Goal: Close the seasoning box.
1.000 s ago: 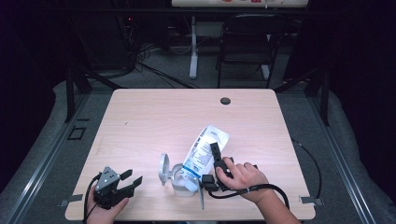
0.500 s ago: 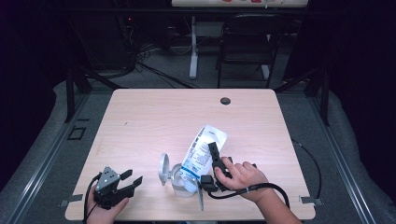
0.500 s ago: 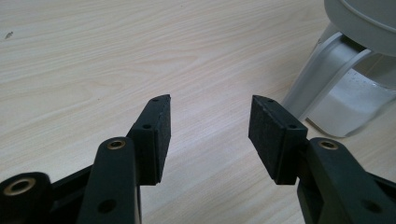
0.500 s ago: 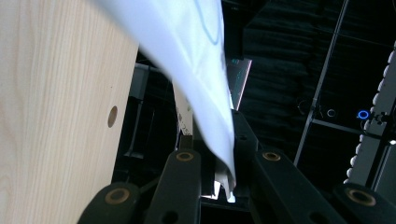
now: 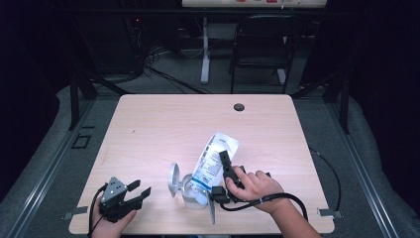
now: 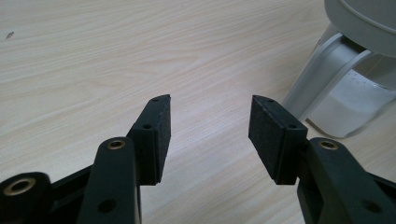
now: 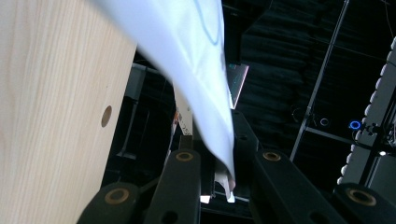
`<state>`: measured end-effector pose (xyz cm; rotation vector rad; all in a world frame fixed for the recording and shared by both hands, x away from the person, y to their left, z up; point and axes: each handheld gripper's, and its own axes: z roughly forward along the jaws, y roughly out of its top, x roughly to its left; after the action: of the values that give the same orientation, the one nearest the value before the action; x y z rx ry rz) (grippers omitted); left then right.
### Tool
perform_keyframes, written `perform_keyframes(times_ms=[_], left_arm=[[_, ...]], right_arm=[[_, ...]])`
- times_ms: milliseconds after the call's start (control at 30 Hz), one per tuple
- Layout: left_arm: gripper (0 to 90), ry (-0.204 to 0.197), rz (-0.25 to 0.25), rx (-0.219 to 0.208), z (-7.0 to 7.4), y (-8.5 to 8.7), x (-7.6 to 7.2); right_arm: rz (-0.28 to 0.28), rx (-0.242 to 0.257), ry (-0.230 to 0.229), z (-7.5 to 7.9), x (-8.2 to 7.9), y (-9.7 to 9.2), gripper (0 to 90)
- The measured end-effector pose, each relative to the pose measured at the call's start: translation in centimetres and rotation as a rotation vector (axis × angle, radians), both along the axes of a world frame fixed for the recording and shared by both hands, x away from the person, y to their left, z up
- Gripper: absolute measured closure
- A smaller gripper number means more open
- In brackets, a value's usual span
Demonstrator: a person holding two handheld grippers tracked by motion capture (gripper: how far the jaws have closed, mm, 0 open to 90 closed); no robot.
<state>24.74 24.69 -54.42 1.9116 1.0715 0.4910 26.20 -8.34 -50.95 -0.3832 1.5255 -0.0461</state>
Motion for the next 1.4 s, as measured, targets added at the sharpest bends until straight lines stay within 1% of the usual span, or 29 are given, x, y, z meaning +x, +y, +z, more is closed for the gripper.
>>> perform_keyframes(times_ms=[233, 367, 433, 500, 533, 633, 733, 833, 900, 933, 1000, 1033, 1067, 1100, 1167, 1200, 1233, 1267, 1333, 1367, 1400], left_arm=[[49.8, 0.002, 0.001, 0.000, 0.0, 0.0, 0.0], [49.9, 0.001, 0.003, 0.000, 0.0, 0.0, 0.0], [49.9, 0.000, 0.000, 0.001, 0.0, 0.0, 0.0], [49.8, 0.000, 0.000, 0.000, 0.0, 0.0, 0.0], [49.8, 0.000, 0.000, 0.000, 0.0, 0.0, 0.0], [49.8, -0.001, 0.000, 0.000, 0.0, 0.0, 0.0], [49.9, -0.001, 0.001, 0.000, 0.0, 0.0, 0.0], [49.8, 0.000, 0.001, 0.000, 0.0, 0.0, 0.0], [49.8, 0.000, 0.000, 0.001, 0.0, 0.0, 0.0], [49.8, 0.000, 0.001, 0.001, 0.0, 0.0, 0.0], [49.8, 0.000, 0.001, 0.001, 0.0, 0.0, 0.0], [49.8, -0.001, 0.001, 0.001, 0.0, 0.0, 0.0], [49.9, 0.000, 0.000, 0.001, 0.0, 0.0, 0.0], [49.8, 0.000, 0.000, 0.002, 0.0, 0.0, 0.0], [49.8, 0.000, 0.000, 0.002, 0.0, 0.0, 0.0], [49.9, 0.000, 0.000, 0.002, 0.0, 0.0, 0.0], [49.8, 0.000, 0.001, 0.001, 0.0, 0.0, 0.0], [49.8, 0.000, 0.002, -0.001, 0.0, 0.0, 0.0], [49.8, -0.001, 0.001, 0.000, 0.0, 0.0, 0.0], [49.8, -0.001, 0.001, 0.001, 0.0, 0.0, 0.0], [49.8, 0.000, 0.000, 0.001, 0.0, 0.0, 0.0]], right_arm=[[-0.004, 0.001, 0.007, 0.0, 0.0, 0.1, 84.5], [-0.001, -0.006, 0.000, 0.0, 0.0, 0.1, 84.6], [0.005, 0.001, 0.006, 0.1, 0.0, 0.1, 84.5], [0.004, -0.002, 0.002, 0.0, -0.1, 0.1, 84.5], [0.012, 0.006, 0.011, 0.0, 0.0, 0.1, 84.5], [0.012, 0.014, 0.015, 0.0, 0.0, 0.1, 84.6], [0.000, 0.021, 0.019, 0.0, -0.1, 0.1, 84.6], [0.009, 0.031, 0.027, -0.1, 0.0, 0.1, 84.6], [0.003, 0.036, 0.031, -0.1, -0.1, 0.2, 84.5], [-0.006, 0.040, 0.039, -0.1, -0.2, 0.2, 84.5], [0.004, 0.067, 0.059, -0.2, -0.1, 0.2, 84.5], [-0.019, 0.090, 0.075, -0.3, -0.2, 0.2, 84.5], [-0.019, 0.096, 0.080, -0.3, -0.2, 0.2, 84.5], [-0.026, 0.115, 0.095, -0.4, -0.2, 0.1, 84.5], [-0.031, 0.129, 0.109, -0.5, -0.2, 0.1, 84.5], [-0.025, 0.151, 0.122, -0.6, -0.1, 0.0, 84.5], [-0.038, 0.152, 0.128, -0.6, -0.2, 0.0, 84.5], [-0.032, 0.170, 0.138, -0.8, -0.2, 0.0, 84.5], [-0.042, 0.175, 0.153, -0.9, -0.3, -0.1, 84.5], [-0.036, 0.183, 0.156, -1.1, -0.3, -0.1, 84.5], [-0.040, 0.185, 0.161, -1.1, -0.3, -0.2, 84.4]])
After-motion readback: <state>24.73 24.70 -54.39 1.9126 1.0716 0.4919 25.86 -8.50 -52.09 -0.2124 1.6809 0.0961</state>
